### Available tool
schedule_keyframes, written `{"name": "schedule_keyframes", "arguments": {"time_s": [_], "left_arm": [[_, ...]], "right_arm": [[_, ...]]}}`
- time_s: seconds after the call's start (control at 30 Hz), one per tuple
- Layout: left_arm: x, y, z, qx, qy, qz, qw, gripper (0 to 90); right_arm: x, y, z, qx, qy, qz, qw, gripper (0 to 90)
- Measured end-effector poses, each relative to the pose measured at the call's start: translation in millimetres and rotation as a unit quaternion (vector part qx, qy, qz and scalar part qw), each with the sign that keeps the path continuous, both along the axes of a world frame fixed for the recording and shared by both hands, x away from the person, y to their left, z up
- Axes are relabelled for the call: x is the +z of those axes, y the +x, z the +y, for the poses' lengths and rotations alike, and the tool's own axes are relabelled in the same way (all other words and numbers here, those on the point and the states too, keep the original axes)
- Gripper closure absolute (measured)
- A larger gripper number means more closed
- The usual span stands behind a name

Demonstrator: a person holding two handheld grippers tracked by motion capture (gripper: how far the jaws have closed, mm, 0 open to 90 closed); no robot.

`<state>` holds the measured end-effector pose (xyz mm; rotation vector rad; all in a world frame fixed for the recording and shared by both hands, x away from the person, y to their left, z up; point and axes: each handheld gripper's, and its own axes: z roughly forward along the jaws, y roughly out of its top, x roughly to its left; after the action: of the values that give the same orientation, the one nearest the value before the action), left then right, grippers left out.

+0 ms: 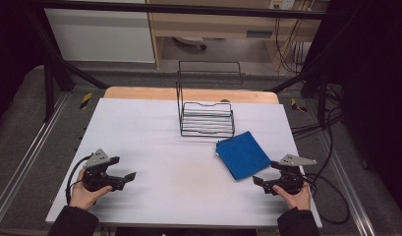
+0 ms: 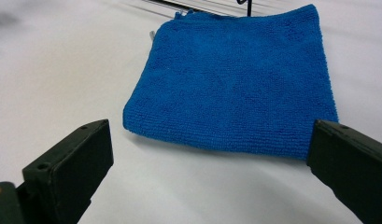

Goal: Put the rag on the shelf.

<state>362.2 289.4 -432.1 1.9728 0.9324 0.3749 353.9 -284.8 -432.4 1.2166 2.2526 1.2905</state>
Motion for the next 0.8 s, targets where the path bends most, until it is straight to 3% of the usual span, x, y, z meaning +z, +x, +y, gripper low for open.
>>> {"name": "schedule_keyframes", "arguments": {"time_s": [0.23, 0.57, 0.73, 0.8], "left_arm": [[-0.7, -0.4, 0.8, 0.003, 0.000, -0.001, 1.0000, 7.2], [-1.1, -0.1, 4.1, 0.007, 0.001, 0.000, 1.0000, 7.7], [-1.1, 0.1, 5.4, 0.012, -0.002, -0.001, 0.9999, 7.9], [-0.8, -0.1, 5.2, 0.012, -0.002, -0.003, 0.9999, 8.2]], "right_arm": [[0.5, 0.3, 1.0, -0.002, -0.003, 0.002, 1.0000, 1.7], [4.6, 1.6, 19.7, 0.004, -0.024, 0.004, 0.9997, 5.8], [4.4, 3.8, 34.5, 0.010, -0.052, 0.008, 0.9986, 9.2], [4.4, 3.5, 44.1, 0.022, -0.061, 0.004, 0.9979, 18.4]]}}
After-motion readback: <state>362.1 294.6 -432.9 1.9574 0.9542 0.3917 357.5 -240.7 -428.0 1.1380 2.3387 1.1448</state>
